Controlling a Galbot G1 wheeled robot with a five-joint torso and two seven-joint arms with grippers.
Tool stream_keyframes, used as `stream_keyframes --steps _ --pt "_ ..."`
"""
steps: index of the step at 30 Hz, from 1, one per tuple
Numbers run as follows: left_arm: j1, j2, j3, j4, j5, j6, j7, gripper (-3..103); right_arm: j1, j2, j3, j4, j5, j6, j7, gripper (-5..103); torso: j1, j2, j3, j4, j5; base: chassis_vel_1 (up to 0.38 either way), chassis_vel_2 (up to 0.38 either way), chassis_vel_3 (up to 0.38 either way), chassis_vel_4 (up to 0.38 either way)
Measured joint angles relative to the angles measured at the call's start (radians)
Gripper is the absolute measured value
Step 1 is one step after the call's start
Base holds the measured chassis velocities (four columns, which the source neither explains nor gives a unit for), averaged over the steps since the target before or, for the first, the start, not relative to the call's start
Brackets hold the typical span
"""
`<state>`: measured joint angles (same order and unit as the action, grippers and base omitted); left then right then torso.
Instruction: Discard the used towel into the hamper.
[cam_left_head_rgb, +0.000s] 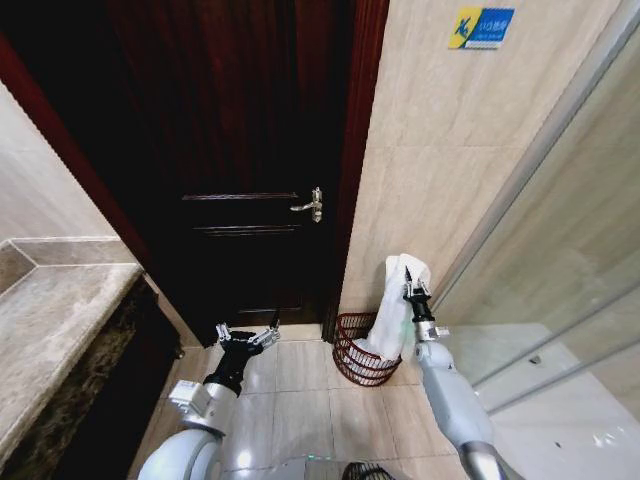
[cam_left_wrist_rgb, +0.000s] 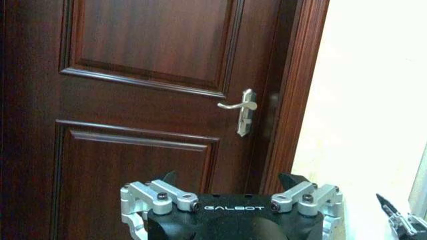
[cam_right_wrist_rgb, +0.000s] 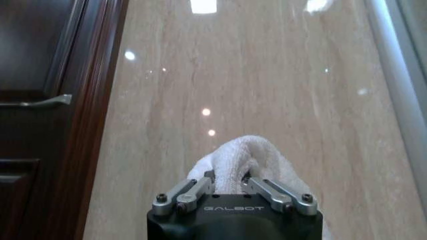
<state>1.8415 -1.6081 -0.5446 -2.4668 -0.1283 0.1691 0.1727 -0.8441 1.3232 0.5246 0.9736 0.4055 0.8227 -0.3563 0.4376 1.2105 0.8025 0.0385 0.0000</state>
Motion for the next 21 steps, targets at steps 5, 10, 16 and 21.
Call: stream_keyframes --steps 5,10,16,21 --pt "0.000 0.000 0.000 0.000 0.000 0.000 0.000 100 0.020 0.003 -0.002 -0.018 0.001 0.000 -0.005 13 0.000 0.000 0.000 -0.0001 -0.0002 0.000 0.000 0.000 0.000" --pt "0.000 0.000 0.000 0.000 0.000 0.000 0.000 100 0.060 0.046 0.007 -0.015 -0.013 0.000 0.005 13 0.000 0.000 0.000 0.0000 -0.0001 0.000 0.000 0.000 0.000" --pt "0.000 0.000 0.000 0.000 0.000 0.000 0.000 100 0.065 0.077 0.013 -0.018 -0.015 0.000 0.010 13 0.000 0.000 0.000 0.0003 -0.0001 0.000 0.000 0.000 0.000" --pt "0.000 0.000 0.000 0.000 0.000 0.000 0.000 100 0.064 0.086 0.035 -0.085 0.023 0.000 0.003 13 0.000 0.000 0.000 0.0000 0.0000 0.000 0.000 0.000 0.000"
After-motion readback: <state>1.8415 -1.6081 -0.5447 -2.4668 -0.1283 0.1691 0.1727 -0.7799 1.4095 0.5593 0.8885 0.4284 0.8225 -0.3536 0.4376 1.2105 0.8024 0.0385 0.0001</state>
